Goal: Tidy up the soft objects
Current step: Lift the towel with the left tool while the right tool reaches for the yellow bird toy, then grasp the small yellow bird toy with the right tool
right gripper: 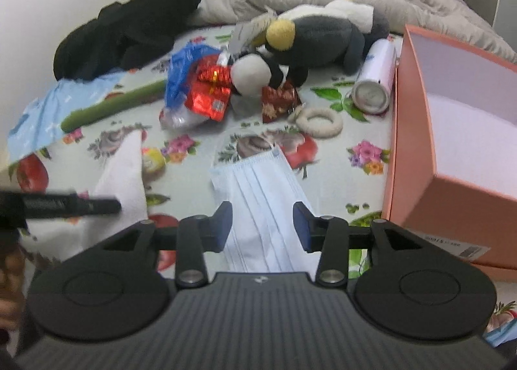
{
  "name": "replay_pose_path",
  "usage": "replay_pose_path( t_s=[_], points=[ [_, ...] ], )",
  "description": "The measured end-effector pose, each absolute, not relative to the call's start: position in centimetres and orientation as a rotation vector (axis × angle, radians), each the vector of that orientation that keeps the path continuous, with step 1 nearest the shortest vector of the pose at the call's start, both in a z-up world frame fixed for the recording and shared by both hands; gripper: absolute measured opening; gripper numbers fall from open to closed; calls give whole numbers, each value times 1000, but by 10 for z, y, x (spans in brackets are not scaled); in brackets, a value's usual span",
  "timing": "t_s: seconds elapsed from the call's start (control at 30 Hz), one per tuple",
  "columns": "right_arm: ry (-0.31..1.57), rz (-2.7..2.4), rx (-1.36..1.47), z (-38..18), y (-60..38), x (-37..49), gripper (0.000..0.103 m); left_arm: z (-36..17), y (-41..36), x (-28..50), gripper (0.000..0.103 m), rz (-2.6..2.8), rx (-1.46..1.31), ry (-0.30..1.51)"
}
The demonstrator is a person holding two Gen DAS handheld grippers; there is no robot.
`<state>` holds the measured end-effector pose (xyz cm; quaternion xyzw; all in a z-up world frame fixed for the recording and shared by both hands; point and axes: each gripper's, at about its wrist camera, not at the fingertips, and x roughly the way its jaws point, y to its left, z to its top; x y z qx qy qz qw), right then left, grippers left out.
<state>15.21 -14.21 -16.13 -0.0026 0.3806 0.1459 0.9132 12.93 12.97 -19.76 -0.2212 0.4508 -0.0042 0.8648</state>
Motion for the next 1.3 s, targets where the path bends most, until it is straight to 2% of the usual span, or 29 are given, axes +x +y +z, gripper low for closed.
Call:
replay_pose_path(
  t_s=[0.1, 0.2, 0.5, 0.67, 0.9, 1.3],
  points=[
    [750, 315, 9, -150, -137, 155, 44, -207, 134, 127, 43, -5, -488, 948],
    [747, 372, 38, -146, -125, 166, 44, -209, 134, 123, 56, -20, -513, 928],
    [900, 534, 287, -175, -75, 231, 44, -212, 130, 117, 54, -34, -509, 870],
    [974, 523, 372, -192, -56, 253, 43, -215, 134, 118, 37, -43, -525, 865],
    [1060, 493, 389, -215, -41, 261, 34, -219, 142, 117, 12, -44, -552, 857],
    [1102, 501, 404, -213, -39, 255, 30, -221, 151, 110, 8, -24, -590, 850]
  ],
)
